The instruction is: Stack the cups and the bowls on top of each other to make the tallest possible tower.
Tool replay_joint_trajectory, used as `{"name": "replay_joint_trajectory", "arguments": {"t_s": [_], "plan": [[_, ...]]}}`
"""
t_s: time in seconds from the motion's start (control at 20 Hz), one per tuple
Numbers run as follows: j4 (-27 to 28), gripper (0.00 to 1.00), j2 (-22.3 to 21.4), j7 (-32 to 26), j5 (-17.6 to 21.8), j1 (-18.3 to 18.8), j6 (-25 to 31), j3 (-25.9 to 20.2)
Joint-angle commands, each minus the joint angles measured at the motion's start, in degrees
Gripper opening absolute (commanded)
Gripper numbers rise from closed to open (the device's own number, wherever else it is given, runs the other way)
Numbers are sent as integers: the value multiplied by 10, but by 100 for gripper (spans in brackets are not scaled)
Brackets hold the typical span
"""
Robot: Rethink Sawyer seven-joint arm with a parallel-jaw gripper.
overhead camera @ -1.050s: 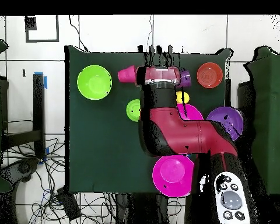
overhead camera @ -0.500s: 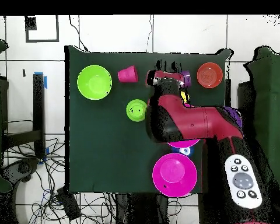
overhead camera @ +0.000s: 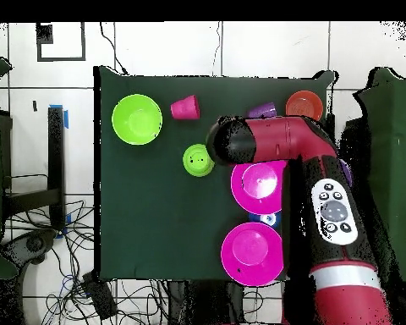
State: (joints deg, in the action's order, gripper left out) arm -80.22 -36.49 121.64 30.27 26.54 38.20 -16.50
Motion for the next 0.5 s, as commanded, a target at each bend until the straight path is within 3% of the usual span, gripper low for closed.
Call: {"name": "replay_joint_trajectory", "arguments": {"t_s": [0.05, 0.25, 0.5], "plan": [[97, 100, 71, -140, -18, -11, 154, -58], [137, 100, 78, -151, -16, -13, 208, -67], [249, 100, 89, -193, -19, -16, 321, -94]]}}
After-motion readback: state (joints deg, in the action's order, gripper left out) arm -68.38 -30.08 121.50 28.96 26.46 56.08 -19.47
